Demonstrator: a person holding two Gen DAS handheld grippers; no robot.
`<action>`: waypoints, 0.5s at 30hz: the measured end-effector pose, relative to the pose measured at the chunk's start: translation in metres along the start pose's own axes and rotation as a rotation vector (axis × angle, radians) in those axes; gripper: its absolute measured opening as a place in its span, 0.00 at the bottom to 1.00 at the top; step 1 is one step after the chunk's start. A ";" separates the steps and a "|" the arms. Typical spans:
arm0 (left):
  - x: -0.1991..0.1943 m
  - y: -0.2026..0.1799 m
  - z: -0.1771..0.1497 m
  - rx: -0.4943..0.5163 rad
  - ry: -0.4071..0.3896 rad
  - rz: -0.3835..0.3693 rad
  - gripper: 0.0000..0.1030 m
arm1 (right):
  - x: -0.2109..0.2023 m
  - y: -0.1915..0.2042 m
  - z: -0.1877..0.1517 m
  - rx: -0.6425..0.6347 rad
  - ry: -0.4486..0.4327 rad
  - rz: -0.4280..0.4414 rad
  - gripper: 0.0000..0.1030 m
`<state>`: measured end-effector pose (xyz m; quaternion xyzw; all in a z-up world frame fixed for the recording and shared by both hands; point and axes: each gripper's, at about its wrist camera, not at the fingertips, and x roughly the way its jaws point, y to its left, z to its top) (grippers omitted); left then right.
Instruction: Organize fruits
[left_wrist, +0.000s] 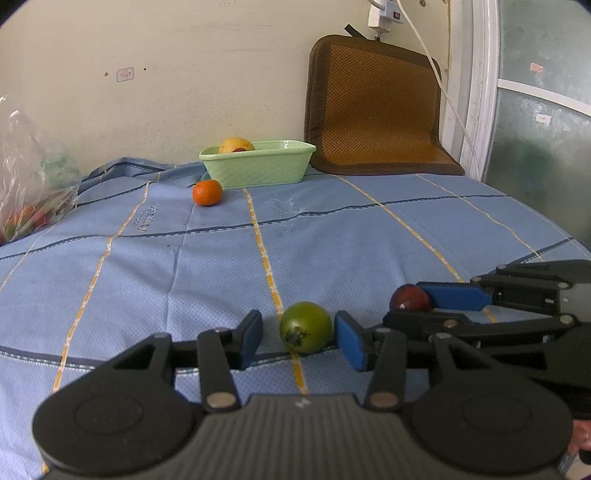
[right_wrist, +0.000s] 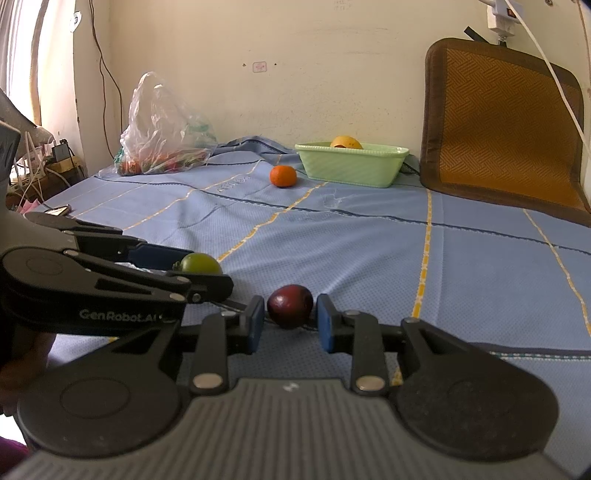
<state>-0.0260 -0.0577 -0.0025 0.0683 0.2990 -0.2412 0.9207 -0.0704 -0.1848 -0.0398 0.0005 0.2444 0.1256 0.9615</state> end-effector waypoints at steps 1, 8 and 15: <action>0.000 0.000 0.000 -0.001 0.000 -0.001 0.43 | 0.000 0.000 0.000 0.000 0.000 0.000 0.33; 0.000 0.000 0.000 -0.003 -0.001 -0.003 0.44 | 0.000 0.000 0.000 0.000 0.001 0.001 0.33; 0.000 0.001 0.000 -0.006 -0.002 -0.007 0.44 | 0.000 0.000 -0.001 0.000 0.001 0.002 0.33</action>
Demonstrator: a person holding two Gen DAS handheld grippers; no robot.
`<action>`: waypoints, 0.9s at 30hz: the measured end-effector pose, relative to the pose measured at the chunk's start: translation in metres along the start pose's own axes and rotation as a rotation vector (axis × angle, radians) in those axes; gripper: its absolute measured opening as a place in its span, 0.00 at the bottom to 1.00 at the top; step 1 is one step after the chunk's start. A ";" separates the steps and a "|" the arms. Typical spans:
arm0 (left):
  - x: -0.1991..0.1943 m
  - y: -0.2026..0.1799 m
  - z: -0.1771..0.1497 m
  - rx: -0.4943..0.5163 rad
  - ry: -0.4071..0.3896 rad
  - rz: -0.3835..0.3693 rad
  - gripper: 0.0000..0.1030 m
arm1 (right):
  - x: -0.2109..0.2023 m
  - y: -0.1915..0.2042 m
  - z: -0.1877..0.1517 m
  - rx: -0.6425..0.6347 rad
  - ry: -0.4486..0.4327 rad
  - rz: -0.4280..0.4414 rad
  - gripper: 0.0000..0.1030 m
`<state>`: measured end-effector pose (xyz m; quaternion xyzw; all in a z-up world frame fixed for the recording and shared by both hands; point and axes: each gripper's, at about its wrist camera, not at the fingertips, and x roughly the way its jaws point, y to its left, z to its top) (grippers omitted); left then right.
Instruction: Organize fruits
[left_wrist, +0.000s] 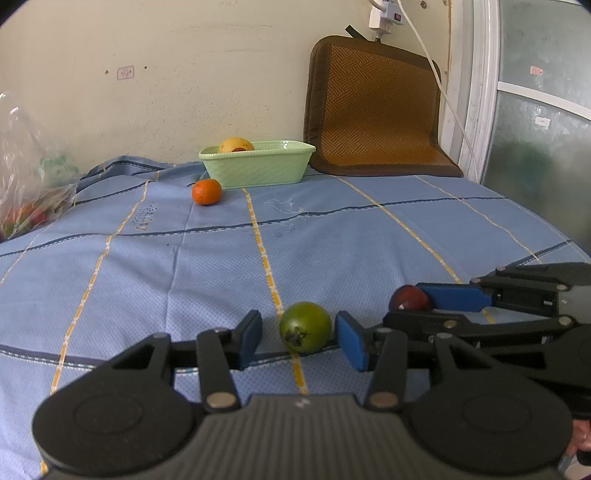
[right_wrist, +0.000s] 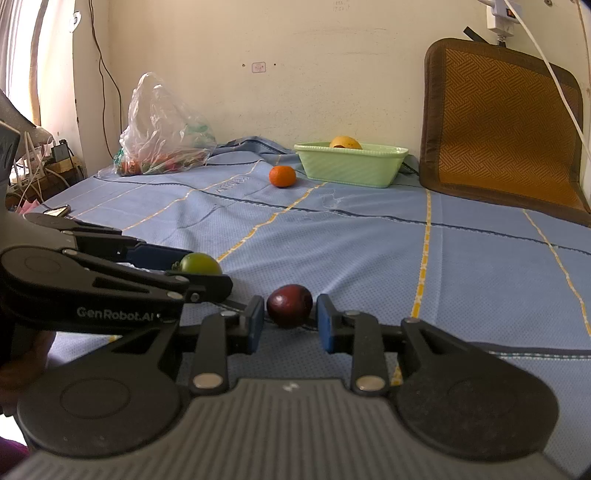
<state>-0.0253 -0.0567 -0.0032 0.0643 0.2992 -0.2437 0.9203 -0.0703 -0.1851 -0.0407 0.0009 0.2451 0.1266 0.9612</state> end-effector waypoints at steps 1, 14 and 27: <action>0.000 0.001 0.000 0.000 0.000 -0.001 0.44 | 0.000 0.000 0.000 0.000 0.000 0.000 0.33; 0.000 0.000 0.000 -0.003 -0.001 -0.008 0.46 | -0.002 0.003 -0.001 0.005 0.001 -0.028 0.39; 0.001 -0.002 0.000 -0.006 -0.003 -0.004 0.46 | -0.003 0.002 -0.002 0.007 -0.002 -0.029 0.39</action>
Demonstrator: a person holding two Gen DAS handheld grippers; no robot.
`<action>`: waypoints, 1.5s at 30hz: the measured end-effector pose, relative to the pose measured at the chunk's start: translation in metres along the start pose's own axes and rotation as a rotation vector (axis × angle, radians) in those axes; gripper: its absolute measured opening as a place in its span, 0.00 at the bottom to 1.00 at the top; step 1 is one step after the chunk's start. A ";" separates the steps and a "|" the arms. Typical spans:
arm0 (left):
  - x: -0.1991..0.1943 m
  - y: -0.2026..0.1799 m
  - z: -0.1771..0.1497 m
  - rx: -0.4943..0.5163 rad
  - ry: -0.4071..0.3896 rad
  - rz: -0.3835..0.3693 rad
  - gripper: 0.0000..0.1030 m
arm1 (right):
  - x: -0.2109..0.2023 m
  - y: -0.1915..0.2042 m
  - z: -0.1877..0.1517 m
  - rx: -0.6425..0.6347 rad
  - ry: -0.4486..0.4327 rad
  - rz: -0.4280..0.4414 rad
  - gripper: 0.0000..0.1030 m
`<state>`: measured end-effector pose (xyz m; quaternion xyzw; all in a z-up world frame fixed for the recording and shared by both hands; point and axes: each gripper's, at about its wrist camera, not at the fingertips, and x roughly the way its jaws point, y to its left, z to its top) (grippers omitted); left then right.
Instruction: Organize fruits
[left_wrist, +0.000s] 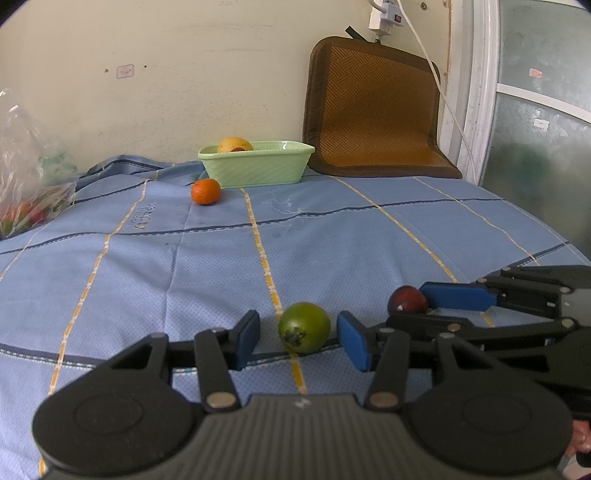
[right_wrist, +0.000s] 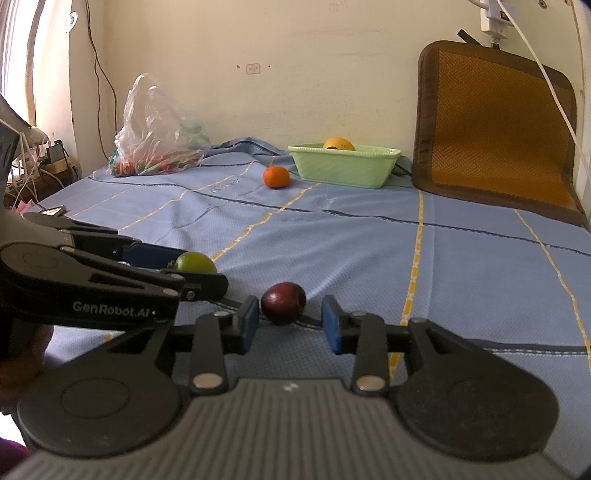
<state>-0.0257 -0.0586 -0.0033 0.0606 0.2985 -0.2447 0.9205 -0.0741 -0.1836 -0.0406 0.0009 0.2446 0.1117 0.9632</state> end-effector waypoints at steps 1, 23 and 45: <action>0.000 0.000 0.000 -0.001 -0.001 0.000 0.46 | 0.000 0.000 0.000 0.000 0.000 0.000 0.39; -0.004 0.003 -0.001 -0.006 -0.007 0.008 0.45 | 0.002 0.002 0.001 -0.012 0.008 -0.003 0.39; -0.004 0.003 -0.002 -0.004 -0.008 0.007 0.45 | 0.003 0.003 0.000 -0.013 0.012 -0.001 0.39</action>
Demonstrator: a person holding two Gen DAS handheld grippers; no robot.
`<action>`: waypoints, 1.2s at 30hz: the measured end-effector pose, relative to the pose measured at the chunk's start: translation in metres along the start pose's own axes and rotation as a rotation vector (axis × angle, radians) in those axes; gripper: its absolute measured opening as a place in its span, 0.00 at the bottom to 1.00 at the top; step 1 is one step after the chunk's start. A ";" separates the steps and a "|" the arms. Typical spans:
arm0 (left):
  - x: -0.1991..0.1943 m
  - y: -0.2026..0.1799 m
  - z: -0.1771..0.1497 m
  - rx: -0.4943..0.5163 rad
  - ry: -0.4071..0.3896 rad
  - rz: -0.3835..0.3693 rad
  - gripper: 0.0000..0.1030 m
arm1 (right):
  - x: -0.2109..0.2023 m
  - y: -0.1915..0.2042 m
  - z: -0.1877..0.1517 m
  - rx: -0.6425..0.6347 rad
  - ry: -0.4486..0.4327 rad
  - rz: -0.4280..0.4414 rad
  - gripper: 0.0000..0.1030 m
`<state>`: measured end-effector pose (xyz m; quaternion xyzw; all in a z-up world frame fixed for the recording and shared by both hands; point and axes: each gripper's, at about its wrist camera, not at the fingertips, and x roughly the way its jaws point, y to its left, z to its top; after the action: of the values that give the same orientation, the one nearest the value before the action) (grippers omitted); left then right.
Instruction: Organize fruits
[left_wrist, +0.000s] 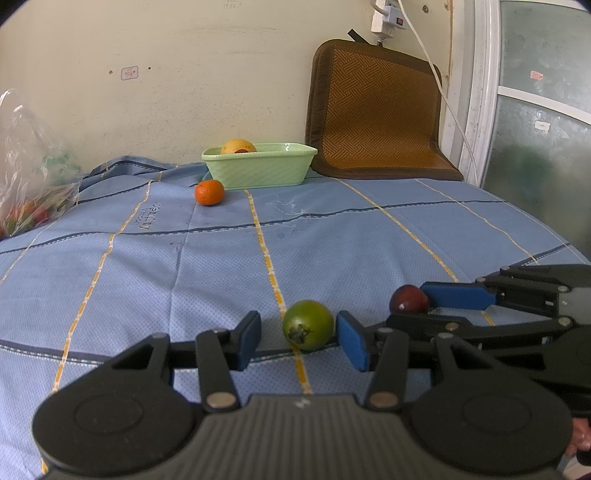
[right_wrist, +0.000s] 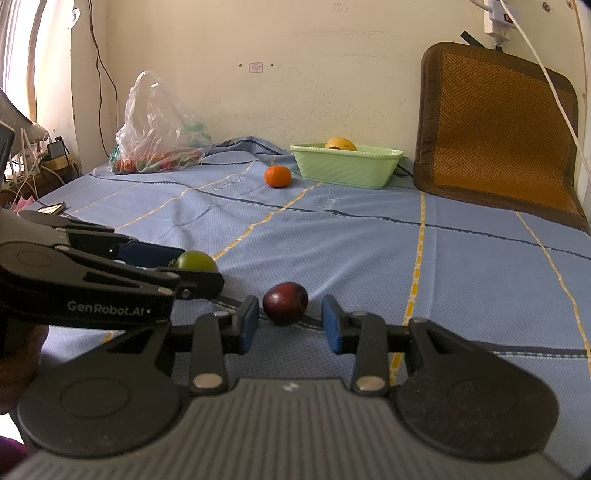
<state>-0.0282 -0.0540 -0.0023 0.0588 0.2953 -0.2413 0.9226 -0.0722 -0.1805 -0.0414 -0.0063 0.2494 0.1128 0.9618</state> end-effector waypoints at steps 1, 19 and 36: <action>0.000 0.000 0.000 0.000 0.000 0.000 0.45 | 0.000 0.000 0.000 -0.001 0.000 0.000 0.39; 0.000 0.001 0.000 0.001 -0.001 0.000 0.45 | 0.000 0.000 0.000 -0.004 0.003 -0.001 0.39; -0.001 0.001 0.000 -0.002 -0.001 -0.002 0.43 | -0.001 0.002 -0.001 -0.024 0.008 -0.006 0.39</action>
<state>-0.0280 -0.0527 -0.0016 0.0573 0.2952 -0.2422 0.9224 -0.0736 -0.1784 -0.0416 -0.0190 0.2520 0.1129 0.9609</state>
